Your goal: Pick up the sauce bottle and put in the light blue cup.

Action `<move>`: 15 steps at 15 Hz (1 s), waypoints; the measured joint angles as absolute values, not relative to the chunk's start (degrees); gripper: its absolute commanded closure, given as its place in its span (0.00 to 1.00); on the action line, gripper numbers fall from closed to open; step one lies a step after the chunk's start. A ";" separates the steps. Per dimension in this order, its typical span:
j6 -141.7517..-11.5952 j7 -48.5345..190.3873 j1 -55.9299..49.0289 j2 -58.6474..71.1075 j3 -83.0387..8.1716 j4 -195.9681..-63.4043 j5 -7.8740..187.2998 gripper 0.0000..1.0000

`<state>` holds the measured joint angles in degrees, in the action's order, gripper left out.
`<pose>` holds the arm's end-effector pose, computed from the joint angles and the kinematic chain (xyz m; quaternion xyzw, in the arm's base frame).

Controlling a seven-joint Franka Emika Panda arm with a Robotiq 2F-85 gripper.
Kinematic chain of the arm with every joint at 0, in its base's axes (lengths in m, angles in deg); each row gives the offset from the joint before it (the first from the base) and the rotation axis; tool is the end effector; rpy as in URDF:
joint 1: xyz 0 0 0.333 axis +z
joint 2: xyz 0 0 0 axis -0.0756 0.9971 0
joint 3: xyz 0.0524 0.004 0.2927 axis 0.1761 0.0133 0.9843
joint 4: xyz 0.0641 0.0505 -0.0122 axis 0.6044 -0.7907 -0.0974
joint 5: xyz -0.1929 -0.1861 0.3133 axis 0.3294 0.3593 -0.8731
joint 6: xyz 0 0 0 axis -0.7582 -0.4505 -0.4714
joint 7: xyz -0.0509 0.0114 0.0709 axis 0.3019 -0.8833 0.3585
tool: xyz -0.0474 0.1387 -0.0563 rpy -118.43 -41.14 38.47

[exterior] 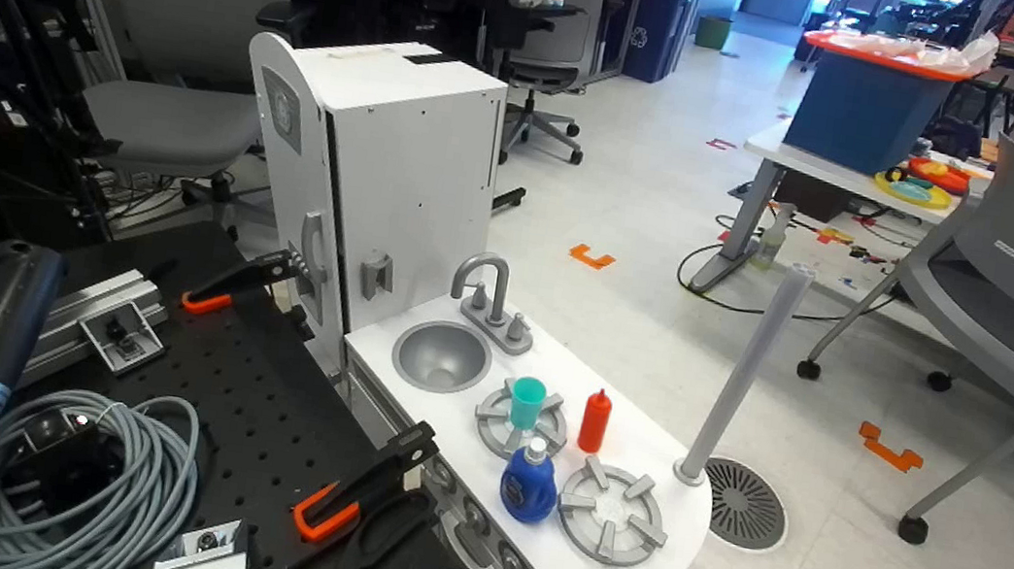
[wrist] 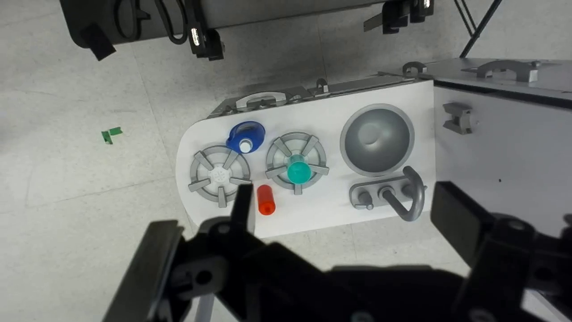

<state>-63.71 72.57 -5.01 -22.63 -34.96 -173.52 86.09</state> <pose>0.4794 -0.0167 0.3241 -0.9987 0.0475 0.0196 0.0077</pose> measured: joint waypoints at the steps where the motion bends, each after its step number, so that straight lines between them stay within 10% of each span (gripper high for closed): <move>1: -64.28 71.37 -5.17 -20.21 -34.95 -171.92 86.16 0.00; 15: -66.55 58.45 -4.17 32.44 -36.33 -130.15 89.68 0.00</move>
<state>-66.55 58.45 -4.17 32.44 -36.33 -130.15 89.68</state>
